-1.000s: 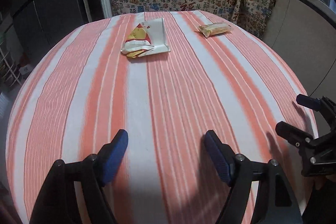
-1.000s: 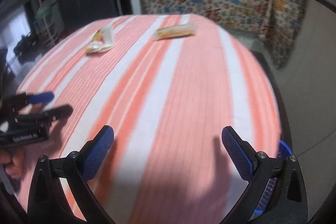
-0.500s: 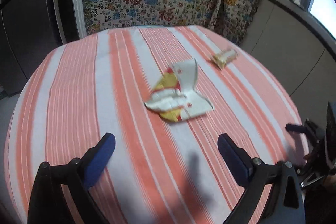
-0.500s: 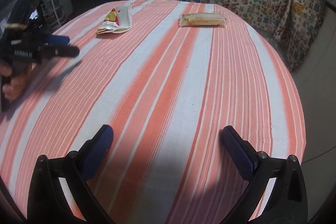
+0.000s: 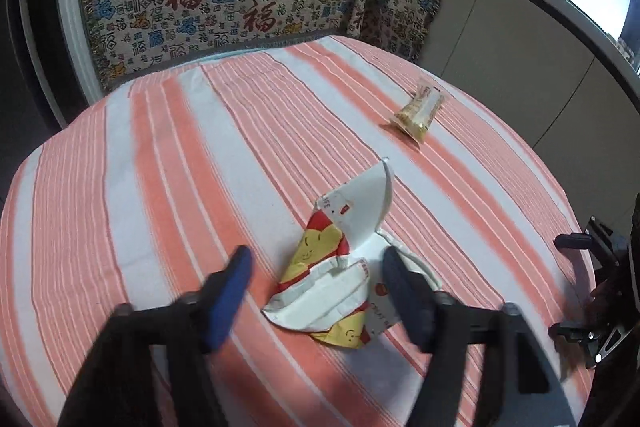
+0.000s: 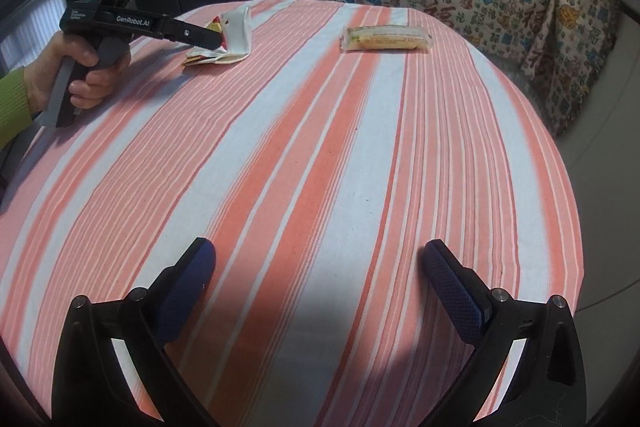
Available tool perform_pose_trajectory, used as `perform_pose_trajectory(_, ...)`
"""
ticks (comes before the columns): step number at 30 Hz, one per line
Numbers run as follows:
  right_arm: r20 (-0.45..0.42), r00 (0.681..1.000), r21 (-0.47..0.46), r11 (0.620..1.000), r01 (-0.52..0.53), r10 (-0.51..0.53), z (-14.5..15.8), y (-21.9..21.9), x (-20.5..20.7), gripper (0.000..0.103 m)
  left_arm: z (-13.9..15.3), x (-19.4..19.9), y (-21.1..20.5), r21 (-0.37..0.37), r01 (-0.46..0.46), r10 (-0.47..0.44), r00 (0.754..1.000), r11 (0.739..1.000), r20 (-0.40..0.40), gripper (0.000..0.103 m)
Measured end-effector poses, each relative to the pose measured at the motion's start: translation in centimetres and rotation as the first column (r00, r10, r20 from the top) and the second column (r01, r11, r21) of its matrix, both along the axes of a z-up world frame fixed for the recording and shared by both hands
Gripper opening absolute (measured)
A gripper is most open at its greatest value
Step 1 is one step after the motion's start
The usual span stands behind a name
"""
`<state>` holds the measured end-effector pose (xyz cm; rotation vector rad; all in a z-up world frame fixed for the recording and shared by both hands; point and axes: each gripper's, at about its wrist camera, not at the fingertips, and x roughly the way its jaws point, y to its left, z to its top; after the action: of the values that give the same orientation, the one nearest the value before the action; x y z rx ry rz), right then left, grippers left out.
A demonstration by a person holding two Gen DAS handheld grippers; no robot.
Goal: Collect trash
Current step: 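Grasp the red-and-yellow paper wrapper with the left tool, then grasp the snack bar packet with the right tool while the left tool holds the wrapper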
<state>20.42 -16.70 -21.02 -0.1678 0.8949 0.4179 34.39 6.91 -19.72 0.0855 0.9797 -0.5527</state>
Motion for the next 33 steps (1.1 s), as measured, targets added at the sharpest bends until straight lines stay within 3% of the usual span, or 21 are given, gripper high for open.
perform_pose_trajectory(4, 0.0, 1.0, 0.001, 1.0, -0.001, 0.001, 0.0, 0.1, 0.0, 0.103, 0.3, -1.9, 0.1, -0.027, -0.047, 0.047, 0.999, 0.999, -0.003, 0.024)
perform_pose_trajectory(7, 0.0, 1.0, 0.001, 1.0, -0.001, 0.001, 0.0, 0.1, 0.1, 0.103, 0.9, -4.8, 0.4, -0.014, -0.186, 0.186, 0.982, 0.982, 0.015, 0.024)
perform_pose_trajectory(11, -0.002, 1.0, 0.008, 1.0, 0.0, 0.0, 0.0, 0.1, 0.0, 0.103, 1.0, -9.0, 1.5, -0.01, -0.42, 0.42, 0.907, 0.907, 0.005, 0.024)
perform_pose_trajectory(15, -0.016, 1.0, 0.021, 1.0, 0.009, -0.009, 0.2, -0.1, 0.5, 0.103, 1.1, -12.2, 0.3, 0.06, -0.477, 0.469, 0.876, 0.877, 0.114, 0.026)
perform_pose_trajectory(16, -0.023, 1.0, 0.019, 1.0, 0.022, -0.021, 0.3, -0.3, 0.9, 0.103, 0.9, -12.6, -0.1, 0.072, -0.477, 0.467, 0.875, 0.876, 0.124, 0.027)
perform_pose_trajectory(18, -0.034, 0.998, 0.018, 0.998, 0.06, -0.059, 0.6, -0.7, 2.0, 0.103, 0.4, -12.9, -0.8, 0.1, -0.484, 0.47, 0.873, 0.869, 0.133, 0.043)
perform_pose_trajectory(19, -0.046, 0.995, 0.034, 0.995, 0.09, -0.089, 0.8, -1.0, 3.0, 0.103, 0.5, -13.0, -1.0, 0.112, -0.489, 0.473, 0.869, 0.865, 0.145, 0.063)
perform_pose_trajectory(20, -0.063, 0.991, 0.055, 0.991, 0.119, -0.116, 0.9, -1.2, 4.1, 0.103, 0.5, -12.9, -1.2, 0.126, -0.496, 0.477, 0.865, 0.859, 0.153, 0.075)
perform_pose_trajectory(22, -0.094, 0.984, 0.079, 0.984, 0.158, -0.15, 1.0, -1.4, 6.4, 0.103, -0.3, -12.2, -1.3, 0.165, -0.488, 0.474, 0.873, 0.857, 0.116, 0.083)
perform_pose_trajectory(28, -0.166, 0.954, 0.139, 0.951, 0.275, -0.251, 1.5, 0.0, 15.2, 0.103, -0.8, -12.2, -0.9, 0.16, -0.5, 0.487, 0.866, 0.851, 0.113, 0.089)
perform_pose_trajectory(33, -0.206, 0.881, 0.209, 0.86, 0.465, -0.427, 1.9, -0.3, 21.3, 0.103, -0.9, -12.2, -0.7, 0.153, -0.5, 0.488, 0.866, 0.852, 0.112, 0.09)
